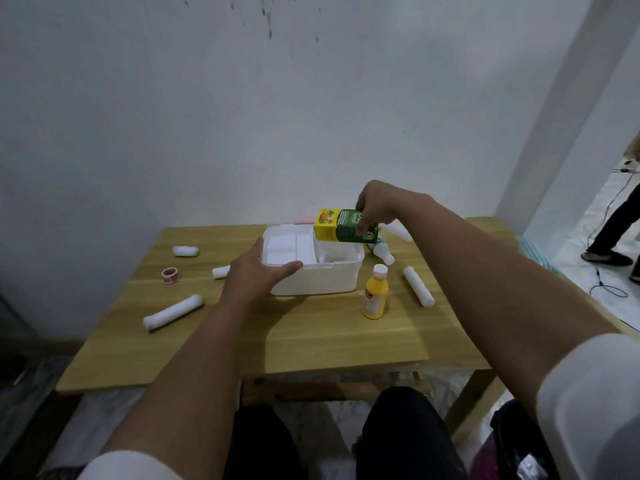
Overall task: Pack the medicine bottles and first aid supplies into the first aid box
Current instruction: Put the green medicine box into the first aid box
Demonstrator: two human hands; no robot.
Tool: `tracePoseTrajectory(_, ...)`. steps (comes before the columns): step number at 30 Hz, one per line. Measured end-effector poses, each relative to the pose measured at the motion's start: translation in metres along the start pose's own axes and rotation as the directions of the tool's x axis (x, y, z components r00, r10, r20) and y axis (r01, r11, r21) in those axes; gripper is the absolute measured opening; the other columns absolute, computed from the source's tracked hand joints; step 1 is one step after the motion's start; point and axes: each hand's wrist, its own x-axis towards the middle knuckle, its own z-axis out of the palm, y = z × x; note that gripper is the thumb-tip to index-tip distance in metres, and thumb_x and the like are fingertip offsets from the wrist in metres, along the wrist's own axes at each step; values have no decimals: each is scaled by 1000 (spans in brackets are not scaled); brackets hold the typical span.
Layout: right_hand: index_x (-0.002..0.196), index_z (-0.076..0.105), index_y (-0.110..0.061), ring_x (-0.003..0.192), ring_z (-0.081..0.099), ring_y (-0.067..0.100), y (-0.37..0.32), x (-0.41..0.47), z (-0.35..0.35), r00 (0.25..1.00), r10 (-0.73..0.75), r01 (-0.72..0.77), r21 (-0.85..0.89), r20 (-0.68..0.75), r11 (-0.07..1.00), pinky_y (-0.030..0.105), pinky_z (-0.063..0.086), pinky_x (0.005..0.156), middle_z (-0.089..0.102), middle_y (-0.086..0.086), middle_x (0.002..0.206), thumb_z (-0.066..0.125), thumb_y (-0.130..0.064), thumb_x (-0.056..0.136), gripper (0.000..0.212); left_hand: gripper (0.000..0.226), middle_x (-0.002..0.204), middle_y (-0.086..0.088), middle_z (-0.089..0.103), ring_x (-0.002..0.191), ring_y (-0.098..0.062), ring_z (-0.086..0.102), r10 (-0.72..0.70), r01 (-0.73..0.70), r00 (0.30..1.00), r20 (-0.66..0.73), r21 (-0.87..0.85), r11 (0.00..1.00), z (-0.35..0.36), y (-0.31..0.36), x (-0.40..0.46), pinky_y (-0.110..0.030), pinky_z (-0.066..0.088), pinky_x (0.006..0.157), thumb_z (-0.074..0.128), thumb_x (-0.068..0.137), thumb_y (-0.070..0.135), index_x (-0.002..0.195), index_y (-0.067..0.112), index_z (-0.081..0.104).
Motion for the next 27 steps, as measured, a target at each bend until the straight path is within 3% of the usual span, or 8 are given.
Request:
tracePoseTrajectory(5,106,70,-10,100,71,32,-22,3,-8,995,14,7,-194,104,981,49,62,87,72,9,107,98,-26,61,56,96,132,9,65,120,-17,59,12,-12,1000,-8,-16,1000,2,-4,1,-44,55,94,79,61,73,145,36,52)
tracePoseTrajectory(8,81,59,-16,95,71,31,-33,4,-5,994,-3,34,-278,108,960,50,62,86,70,6,95,97,-24,62,43,95,133,8,65,121,-17,58,20,-20,1000,-23,-27,999,3,-6,1,-43,55,95,81,63,70,146,35,52)
tracePoseTrajectory(11,75,54,-20,90,72,29,-38,4,-2,993,-27,67,-342,119,937,49,63,85,67,3,86,95,-22,63,42,93,137,6,63,126,-18,57,23,-25,999,-39,-41,999,5,-6,3,-41,53,97,84,67,64,148,32,50)
tracePoseTrajectory(19,79,55,-21,90,70,29,-47,5,4,991,-60,102,-390,118,915,49,61,86,63,0,85,94,-22,60,43,103,146,3,57,130,-23,54,-5,5,999,-49,-8,1000,8,-6,5,-47,54,98,84,65,66,153,30,44)
tracePoseTrajectory(21,96,69,-13,91,69,28,-46,8,11,988,-88,127,-345,125,930,47,62,87,68,2,89,94,-23,63,43,109,151,1,54,133,-25,52,-28,29,999,-46,7,1000,8,-7,6,-48,53,100,83,64,69,156,28,40)
tracePoseTrajectory(23,116,71,-8,96,69,27,-45,11,20,987,-108,136,-270,117,953,45,61,88,72,7,103,95,-24,66,57,116,153,1,52,136,-25,50,-45,45,998,-46,14,999,8,-7,7,-48,52,102,81,60,75,158,27,38)
tracePoseTrajectory(25,121,72,-5,98,68,26,-44,12,30,986,-135,152,-198,97,968,41,61,88,73,9,110,96,-25,67,61,117,152,2,53,135,-24,50,-35,36,999,-41,23,999,8,-8,6,-46,53,100,78,58,78,157,28,40)
tracePoseTrajectory(27,117,75,-6,94,67,25,-43,15,42,982,-162,175,-156,94,972,36,59,80,73,5,102,96,-28,68,57,109,149,2,55,132,-24,52,-18,19,999,-46,21,1000,8,-7,5,-44,54,97,81,64,72,155,28,42)
